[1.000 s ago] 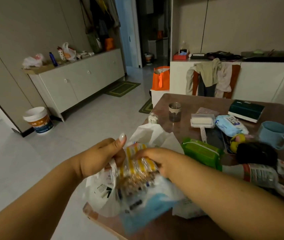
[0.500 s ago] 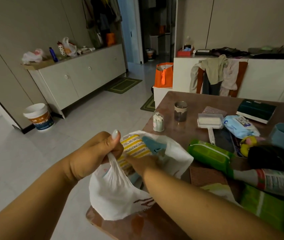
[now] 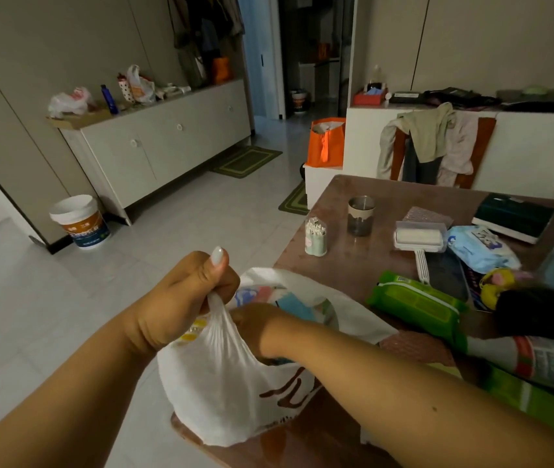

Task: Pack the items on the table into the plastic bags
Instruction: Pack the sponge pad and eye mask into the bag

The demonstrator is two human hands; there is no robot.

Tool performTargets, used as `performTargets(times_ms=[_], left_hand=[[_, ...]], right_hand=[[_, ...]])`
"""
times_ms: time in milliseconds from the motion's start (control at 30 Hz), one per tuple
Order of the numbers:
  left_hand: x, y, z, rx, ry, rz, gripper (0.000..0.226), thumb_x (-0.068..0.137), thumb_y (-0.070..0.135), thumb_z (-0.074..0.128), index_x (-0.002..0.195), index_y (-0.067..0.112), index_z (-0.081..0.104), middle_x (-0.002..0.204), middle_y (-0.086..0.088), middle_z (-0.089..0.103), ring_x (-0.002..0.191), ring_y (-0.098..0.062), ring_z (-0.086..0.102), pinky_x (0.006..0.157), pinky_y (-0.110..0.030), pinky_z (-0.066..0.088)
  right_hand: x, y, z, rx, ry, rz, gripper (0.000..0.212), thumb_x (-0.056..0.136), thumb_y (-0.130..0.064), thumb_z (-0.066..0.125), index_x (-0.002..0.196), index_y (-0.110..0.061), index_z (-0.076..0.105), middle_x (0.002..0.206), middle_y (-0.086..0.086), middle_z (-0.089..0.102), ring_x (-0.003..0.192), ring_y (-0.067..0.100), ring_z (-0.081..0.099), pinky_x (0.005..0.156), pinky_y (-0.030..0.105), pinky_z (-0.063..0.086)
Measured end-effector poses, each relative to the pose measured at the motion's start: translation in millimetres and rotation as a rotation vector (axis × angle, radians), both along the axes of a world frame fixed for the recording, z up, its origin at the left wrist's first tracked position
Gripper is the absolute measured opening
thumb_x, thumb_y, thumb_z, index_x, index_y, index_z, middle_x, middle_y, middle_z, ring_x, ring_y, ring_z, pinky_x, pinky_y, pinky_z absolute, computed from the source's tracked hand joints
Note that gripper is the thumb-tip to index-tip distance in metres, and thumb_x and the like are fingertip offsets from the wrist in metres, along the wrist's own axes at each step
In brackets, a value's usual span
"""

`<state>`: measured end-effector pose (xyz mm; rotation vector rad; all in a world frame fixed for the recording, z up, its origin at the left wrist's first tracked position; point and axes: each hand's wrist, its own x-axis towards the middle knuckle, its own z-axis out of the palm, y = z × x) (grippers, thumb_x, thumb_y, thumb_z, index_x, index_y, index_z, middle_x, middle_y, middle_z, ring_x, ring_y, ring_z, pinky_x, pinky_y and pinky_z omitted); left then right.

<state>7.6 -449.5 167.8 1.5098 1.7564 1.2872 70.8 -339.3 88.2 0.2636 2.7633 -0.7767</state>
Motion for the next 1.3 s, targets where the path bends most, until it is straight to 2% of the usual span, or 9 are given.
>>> performTargets(times_ms=[200,333,433,500,600,733,900,1033,1300], left_hand=[[1,5,4,0.030,0.040,-0.005,0.079,0.077,0.083,0.026,0.043,0.012,0.035,0.047,0.006,0.030,0.044,-0.007,0.027,0.050,-0.012,0.034],[6,20,4,-0.030,0.045,-0.105,0.074,0.077,0.082,0.023,0.048,0.020,0.052,0.047,0.010,0.045,0.045,-0.004,0.042,0.059,-0.009,0.039],[9,39,7,-0.088,0.078,-0.178,0.082,0.076,0.083,0.020,0.060,0.017,0.065,0.057,0.005,0.058,0.058,-0.007,0.054,0.070,-0.015,0.045],[13,57,14,-0.110,0.081,-0.189,0.081,0.071,0.088,0.022,0.064,0.022,0.070,0.065,-0.003,0.064,0.065,-0.015,0.059,0.074,-0.022,0.048],[23,86,27,-0.154,0.117,-0.213,0.086,0.066,0.090,0.025,0.069,0.018,0.072,0.073,-0.007,0.068,0.073,-0.023,0.063,0.076,-0.028,0.051],[44,127,33,-0.256,0.187,-0.238,0.086,0.082,0.077,0.022,0.080,0.006,0.071,0.078,-0.013,0.070,0.075,-0.027,0.064,0.074,-0.027,0.053],[80,164,24,-0.337,0.179,-0.257,0.078,0.089,0.053,0.019,0.089,-0.009,0.066,0.078,-0.021,0.064,0.071,-0.021,0.059,0.070,-0.025,0.051],[94,188,8,-0.393,0.120,-0.243,0.070,0.098,0.045,0.021,0.094,-0.009,0.065,0.074,-0.013,0.064,0.068,-0.019,0.059,0.073,-0.031,0.051],[91,223,-2,-0.448,0.082,-0.095,0.045,0.099,0.040,0.037,0.100,0.005,0.064,0.089,-0.010,0.066,0.076,-0.017,0.061,0.074,-0.028,0.051]], right_hand=[[11,-2,5,-0.193,-0.206,-0.002,0.038,0.100,-0.032,0.035,0.128,-0.010,0.050,0.125,0.013,0.053,0.107,0.027,0.049,0.104,0.041,0.036],[18,40,22,-0.443,0.027,-0.261,0.031,0.095,-0.040,0.048,0.079,-0.019,0.064,0.082,0.003,0.062,0.076,0.019,0.058,0.070,0.029,0.047],[54,98,38,-0.593,0.393,-0.629,0.036,0.098,-0.033,0.045,0.071,-0.017,0.062,0.065,0.001,0.057,0.057,0.014,0.049,0.055,0.025,0.038],[84,142,31,-0.546,0.495,-0.886,0.035,0.097,-0.032,0.048,0.071,-0.013,0.061,0.061,0.002,0.056,0.053,0.015,0.047,0.049,0.024,0.037],[128,194,-11,-0.205,0.185,-1.092,0.034,0.092,-0.039,0.053,0.092,-0.008,0.066,0.079,0.008,0.068,0.067,0.023,0.062,0.059,0.023,0.046],[169,190,-79,0.076,-0.269,-1.027,0.057,0.087,-0.045,0.057,0.132,-0.010,0.053,0.137,0.016,0.052,0.121,0.033,0.052,0.098,0.034,0.044],[164,171,-110,0.049,-0.340,-1.182,0.047,0.082,-0.040,0.063,0.121,-0.014,0.057,0.126,0.009,0.058,0.113,0.031,0.057,0.091,0.037,0.049],[163,175,-125,-0.152,-0.283,-1.360,0.064,0.084,-0.035,0.058,0.140,-0.011,0.037,0.138,0.016,0.047,0.122,0.037,0.049,0.100,0.045,0.044],[180,186,-89,-0.192,-0.067,-1.096,0.037,0.083,-0.030,0.068,0.114,-0.010,0.065,0.116,0.010,0.065,0.105,0.029,0.063,0.084,0.032,0.051]])
